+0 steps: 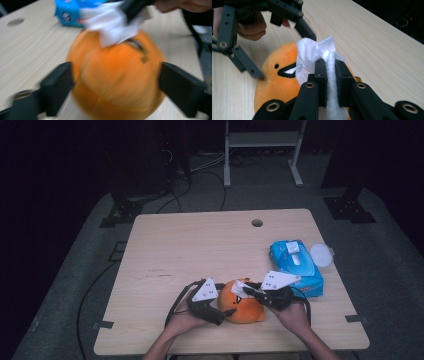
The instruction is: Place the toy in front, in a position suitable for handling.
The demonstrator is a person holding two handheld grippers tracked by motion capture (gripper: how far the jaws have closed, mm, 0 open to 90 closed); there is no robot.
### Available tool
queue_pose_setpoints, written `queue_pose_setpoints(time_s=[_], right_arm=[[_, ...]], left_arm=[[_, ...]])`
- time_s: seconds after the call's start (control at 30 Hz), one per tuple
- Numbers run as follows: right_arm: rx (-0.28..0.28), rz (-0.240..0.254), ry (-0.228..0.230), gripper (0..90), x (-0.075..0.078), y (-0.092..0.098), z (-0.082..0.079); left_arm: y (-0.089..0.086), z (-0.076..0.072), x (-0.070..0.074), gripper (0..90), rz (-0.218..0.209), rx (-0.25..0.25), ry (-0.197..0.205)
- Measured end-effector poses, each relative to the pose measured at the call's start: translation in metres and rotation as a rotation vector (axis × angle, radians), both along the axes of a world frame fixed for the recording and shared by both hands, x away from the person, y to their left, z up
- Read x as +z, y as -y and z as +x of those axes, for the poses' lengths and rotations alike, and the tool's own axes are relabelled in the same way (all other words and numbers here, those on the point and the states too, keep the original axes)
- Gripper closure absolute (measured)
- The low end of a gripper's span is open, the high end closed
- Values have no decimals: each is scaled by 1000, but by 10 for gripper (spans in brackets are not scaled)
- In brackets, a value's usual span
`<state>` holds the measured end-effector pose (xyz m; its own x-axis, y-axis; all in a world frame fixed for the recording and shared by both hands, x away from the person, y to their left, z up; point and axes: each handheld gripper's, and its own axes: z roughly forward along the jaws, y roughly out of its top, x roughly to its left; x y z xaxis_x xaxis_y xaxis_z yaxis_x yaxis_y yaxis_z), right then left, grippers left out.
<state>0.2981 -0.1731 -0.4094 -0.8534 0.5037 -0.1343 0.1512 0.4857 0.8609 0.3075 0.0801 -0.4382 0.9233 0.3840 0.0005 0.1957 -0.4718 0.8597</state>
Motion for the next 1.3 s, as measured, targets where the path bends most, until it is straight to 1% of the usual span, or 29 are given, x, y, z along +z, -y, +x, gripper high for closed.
queue_pose_setpoints(time_s=[0.03,0.07,0.1,0.13,0.2,0.3,0.37,0.43,0.5,0.53,0.6,0.67,0.7,0.73,0.8,0.83,0.9,0.97,1.0,1.07,1.1,1.13,1.2,1.3], right_arm=[[-3,8,-4,811,-1,3,-1],[-6,14,-5,811,-1,6,-2],[-10,12,-2,811,-1,8,-3],[-15,6,4,811,0,9,-6],[-13,3,22,811,2,9,-14],[9,-2,45,811,7,2,-25],[52,5,49,811,9,-6,-30],[86,-14,66,811,12,-17,-34],[98,-24,78,811,15,-23,-32],[94,-20,81,811,17,-24,-28],[75,1,68,811,20,-21,-19],[42,2,65,811,20,-14,-9],[22,-2,59,811,19,-9,-4],[5,4,45,811,17,-3,0],[-21,1,31,811,14,6,4],[-28,8,20,811,12,10,4],[-20,20,21,811,13,9,1],[19,40,23,811,17,1,-3],[39,40,24,811,19,-5,-5],[66,22,33,811,21,-15,-5],[68,11,33,811,21,-18,-3],[65,7,28,811,20,-18,-1],[37,10,17,811,18,-13,6],[-16,11,-6,811,11,5,16]], left_arm=[[0,3,-2,62,-15,-9,-45],[0,4,-3,109,-31,-27,-61],[1,3,-2,166,-38,-25,-45],[1,1,-1,209,-32,-37,-30],[4,-2,1,269,-20,-45,-8],[8,-7,5,310,13,-58,46],[11,-10,6,321,23,-60,69],[13,-14,6,333,43,-68,104],[13,-17,6,342,52,-70,123],[13,-17,6,343,52,-73,127],[14,-19,6,344,54,-78,136],[13,-20,5,343,55,-80,142],[12,-19,5,340,56,-79,140],[12,-19,5,336,52,-79,137],[13,-18,5,321,43,-75,130],[14,-19,5,316,43,-78,132],[18,-21,6,311,52,-89,154],[21,-23,6,311,59,-94,168],[21,-24,7,311,71,-96,176],[21,-24,7,312,77,-93,174],[19,-23,6,313,82,-91,172],[18,-23,5,315,74,-90,162],[15,-22,4,317,73,-88,156],[12,-18,2,316,61,-82,132]])
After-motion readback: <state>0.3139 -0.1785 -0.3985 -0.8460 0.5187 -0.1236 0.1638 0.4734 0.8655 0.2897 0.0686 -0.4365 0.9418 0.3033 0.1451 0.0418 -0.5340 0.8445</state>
